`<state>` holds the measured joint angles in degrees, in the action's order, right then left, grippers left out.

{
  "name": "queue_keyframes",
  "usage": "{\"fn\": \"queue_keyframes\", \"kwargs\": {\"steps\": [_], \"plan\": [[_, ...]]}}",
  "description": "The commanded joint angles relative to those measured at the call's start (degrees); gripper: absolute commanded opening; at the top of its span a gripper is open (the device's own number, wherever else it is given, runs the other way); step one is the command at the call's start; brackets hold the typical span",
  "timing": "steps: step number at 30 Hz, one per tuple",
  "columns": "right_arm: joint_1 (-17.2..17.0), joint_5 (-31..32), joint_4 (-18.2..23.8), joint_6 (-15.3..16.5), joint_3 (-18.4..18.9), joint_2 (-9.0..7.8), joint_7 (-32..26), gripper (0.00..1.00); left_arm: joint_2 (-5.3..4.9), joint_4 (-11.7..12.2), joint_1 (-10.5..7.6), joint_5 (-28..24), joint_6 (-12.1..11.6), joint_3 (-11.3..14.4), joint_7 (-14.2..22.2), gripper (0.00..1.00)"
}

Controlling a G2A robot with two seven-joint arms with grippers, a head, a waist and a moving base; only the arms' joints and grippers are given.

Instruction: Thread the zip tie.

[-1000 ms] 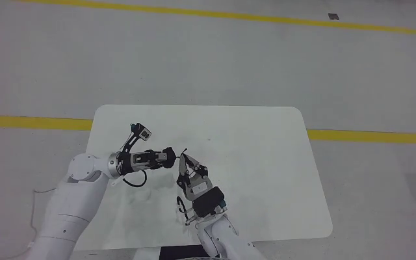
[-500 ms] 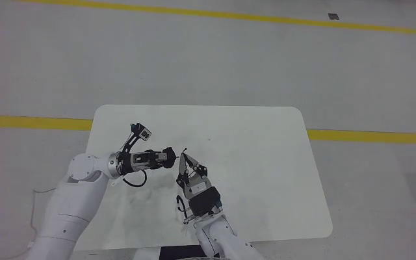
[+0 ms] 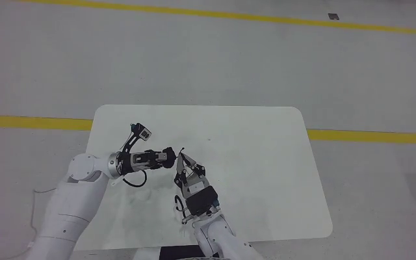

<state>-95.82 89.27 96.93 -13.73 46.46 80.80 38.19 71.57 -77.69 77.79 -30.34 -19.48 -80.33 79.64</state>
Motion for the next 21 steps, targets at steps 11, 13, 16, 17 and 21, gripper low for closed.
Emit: {"fn": "queue_keyframes", "kwargs": {"steps": [11,13,16,17,21], "plan": [[0.39,-0.05,-0.77,-1.02,-0.22,0.32,-0.11,0.0,0.0,0.0,0.0,0.0,0.0,0.0,0.0,0.0],[0.5,-0.07,-0.97,-1.07,-0.24,0.37,-0.18,0.0,0.0,0.0,0.0,0.0,0.0,0.0,0.0,0.0],[0.6,-0.13,-1.14,-1.1,-0.26,0.44,-0.18,0.0,0.0,0.0,0.0,0.0,0.0,0.0,0.0,0.0],[0.61,-0.13,-1.17,-1.12,-0.26,0.45,-0.19,0.0,0.0,0.0,0.0,0.0,0.0,0.0,0.0,0.0],[0.61,-0.08,-1.24,-1.21,-0.21,0.5,-0.24,0.0,0.0,0.0,0.0,0.0,0.0,0.0,0.0,0.0]]}}
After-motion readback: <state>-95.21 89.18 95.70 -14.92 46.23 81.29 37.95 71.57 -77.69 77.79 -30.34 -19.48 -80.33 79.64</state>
